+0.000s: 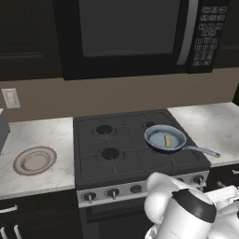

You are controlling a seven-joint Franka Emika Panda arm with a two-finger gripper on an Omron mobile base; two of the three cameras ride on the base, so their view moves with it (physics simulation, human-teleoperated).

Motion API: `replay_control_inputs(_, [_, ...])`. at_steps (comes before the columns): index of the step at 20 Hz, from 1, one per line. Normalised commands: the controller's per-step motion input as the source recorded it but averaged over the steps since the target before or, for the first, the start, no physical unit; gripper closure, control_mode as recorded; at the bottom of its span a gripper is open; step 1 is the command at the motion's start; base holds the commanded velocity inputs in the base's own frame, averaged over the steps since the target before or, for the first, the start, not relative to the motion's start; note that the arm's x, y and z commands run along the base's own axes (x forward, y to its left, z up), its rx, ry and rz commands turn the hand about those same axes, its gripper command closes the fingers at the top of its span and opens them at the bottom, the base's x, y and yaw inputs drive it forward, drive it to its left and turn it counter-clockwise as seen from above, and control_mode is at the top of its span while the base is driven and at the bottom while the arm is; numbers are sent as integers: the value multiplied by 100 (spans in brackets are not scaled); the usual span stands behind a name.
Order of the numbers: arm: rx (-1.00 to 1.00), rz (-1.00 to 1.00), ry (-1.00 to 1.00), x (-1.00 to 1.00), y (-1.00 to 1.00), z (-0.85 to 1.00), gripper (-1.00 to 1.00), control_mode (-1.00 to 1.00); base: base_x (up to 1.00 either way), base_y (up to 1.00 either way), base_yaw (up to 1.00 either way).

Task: Pick up the butter stick and place it in the pan. Then turn on the burner for the pan.

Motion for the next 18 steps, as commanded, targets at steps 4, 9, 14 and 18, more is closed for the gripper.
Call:
replay_control_inputs(4, [-4, 0, 0, 15, -2, 0, -100, -100, 0, 0, 0])
replay_control_inputs(9, [-1, -1, 2, 23, 0, -4, -100, -100, 0, 0, 0])
replay_control_inputs(14, [0, 0, 3, 27, 0, -2, -100, -100, 0, 0, 0])
replay_control_inputs(18, [1, 0, 4, 9, -1, -6, -100, -100, 0, 0, 0])
